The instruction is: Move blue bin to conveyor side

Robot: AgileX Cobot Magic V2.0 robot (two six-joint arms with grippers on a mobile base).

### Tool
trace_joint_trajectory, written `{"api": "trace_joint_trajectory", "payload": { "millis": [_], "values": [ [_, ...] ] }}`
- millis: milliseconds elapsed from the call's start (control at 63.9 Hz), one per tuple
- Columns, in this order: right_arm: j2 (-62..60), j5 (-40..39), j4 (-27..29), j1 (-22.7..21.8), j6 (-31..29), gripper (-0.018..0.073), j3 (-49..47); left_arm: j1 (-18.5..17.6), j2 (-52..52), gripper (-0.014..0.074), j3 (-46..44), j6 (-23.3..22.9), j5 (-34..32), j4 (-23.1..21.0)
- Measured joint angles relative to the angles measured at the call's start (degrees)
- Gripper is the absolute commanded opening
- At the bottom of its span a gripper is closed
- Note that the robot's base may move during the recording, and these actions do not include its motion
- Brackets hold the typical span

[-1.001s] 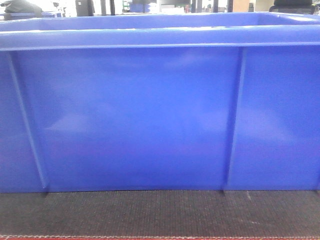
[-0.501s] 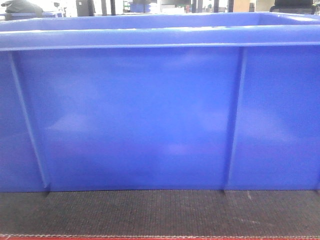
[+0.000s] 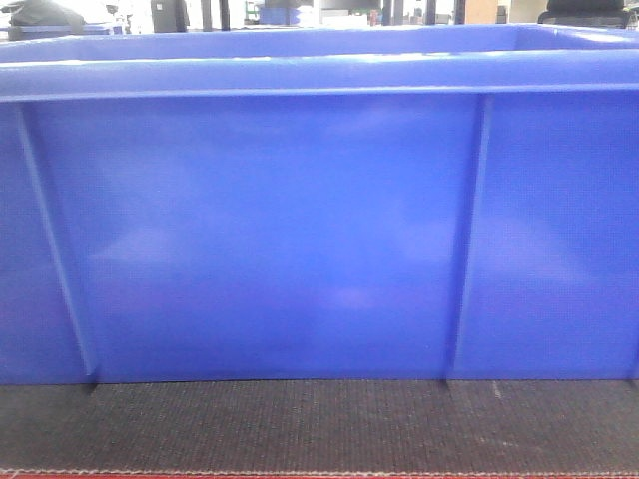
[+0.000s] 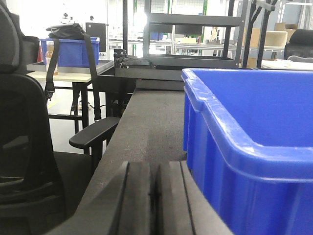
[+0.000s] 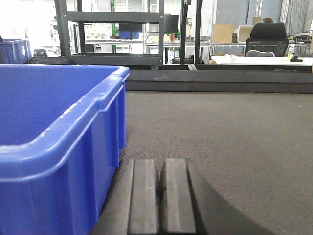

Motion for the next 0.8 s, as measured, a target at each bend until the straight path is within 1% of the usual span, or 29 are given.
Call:
{"api": "trace_joint_trajectory", "payload": {
  "millis": [344,798],
  "values": [
    [0.0,0.0,0.0,0.0,0.0,-0.0089,0.0,-1.5,0.0,0.0013,0.0,0.4,-0.1,0.0],
    [0.0,0.0,0.0,0.0,0.0,-0.0089,0.0,-1.5,0.0,0.0013,0.0,0.4,-0.1,0.0]
  ]
}}
